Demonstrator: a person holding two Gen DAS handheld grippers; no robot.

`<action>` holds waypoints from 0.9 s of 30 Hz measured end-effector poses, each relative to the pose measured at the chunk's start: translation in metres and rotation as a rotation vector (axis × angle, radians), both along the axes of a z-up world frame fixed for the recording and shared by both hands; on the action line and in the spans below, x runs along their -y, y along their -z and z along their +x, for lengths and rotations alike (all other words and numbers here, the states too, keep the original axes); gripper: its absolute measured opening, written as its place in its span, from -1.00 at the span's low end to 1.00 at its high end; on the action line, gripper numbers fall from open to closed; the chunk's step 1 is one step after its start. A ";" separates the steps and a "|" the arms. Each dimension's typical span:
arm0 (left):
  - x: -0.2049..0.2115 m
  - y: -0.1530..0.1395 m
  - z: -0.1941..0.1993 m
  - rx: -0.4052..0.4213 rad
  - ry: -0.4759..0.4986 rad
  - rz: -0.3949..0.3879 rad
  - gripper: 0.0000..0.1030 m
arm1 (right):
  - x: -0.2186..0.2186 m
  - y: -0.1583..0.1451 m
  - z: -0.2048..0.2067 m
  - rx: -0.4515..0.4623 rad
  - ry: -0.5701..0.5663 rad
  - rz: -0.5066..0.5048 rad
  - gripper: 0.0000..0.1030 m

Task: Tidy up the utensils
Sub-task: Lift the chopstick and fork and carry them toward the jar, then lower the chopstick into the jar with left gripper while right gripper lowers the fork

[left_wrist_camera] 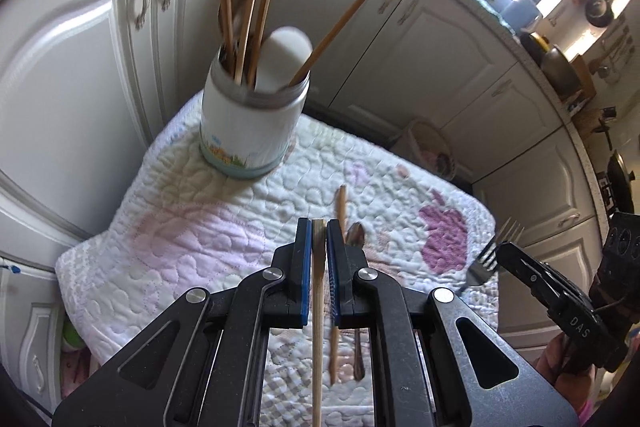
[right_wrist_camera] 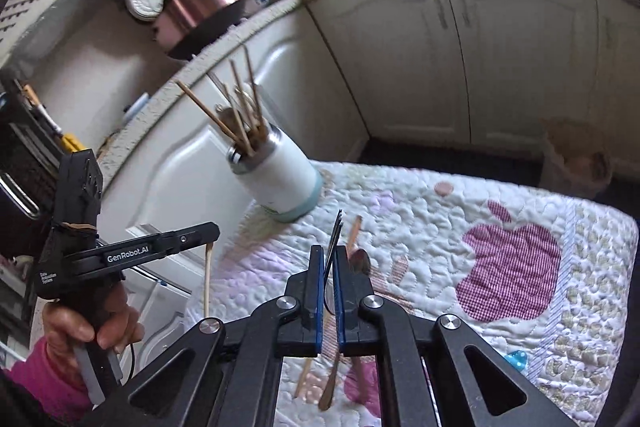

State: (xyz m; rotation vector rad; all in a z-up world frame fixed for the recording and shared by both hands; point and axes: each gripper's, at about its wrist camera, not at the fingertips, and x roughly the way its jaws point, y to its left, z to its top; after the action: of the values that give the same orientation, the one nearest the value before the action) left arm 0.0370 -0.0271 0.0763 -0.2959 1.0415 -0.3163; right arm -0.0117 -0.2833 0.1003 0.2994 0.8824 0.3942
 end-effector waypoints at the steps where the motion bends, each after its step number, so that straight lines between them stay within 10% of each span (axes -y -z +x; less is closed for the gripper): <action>1: -0.001 -0.007 -0.001 0.015 -0.003 -0.003 -0.88 | -0.002 -0.007 0.000 0.014 -0.002 -0.001 -0.93; 8: -0.014 -0.041 0.010 0.104 -0.045 -0.008 -0.88 | -0.013 -0.032 0.015 0.064 -0.011 -0.024 -0.94; 27: -0.025 -0.009 0.023 0.030 -0.054 -0.006 -0.88 | -0.073 0.121 0.133 -0.284 -0.078 -0.215 -0.19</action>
State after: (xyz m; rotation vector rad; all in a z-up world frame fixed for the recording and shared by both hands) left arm 0.0599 -0.0026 0.0858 -0.3231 1.0015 -0.2750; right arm 0.1212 -0.2100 -0.0202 0.1233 1.2074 0.3292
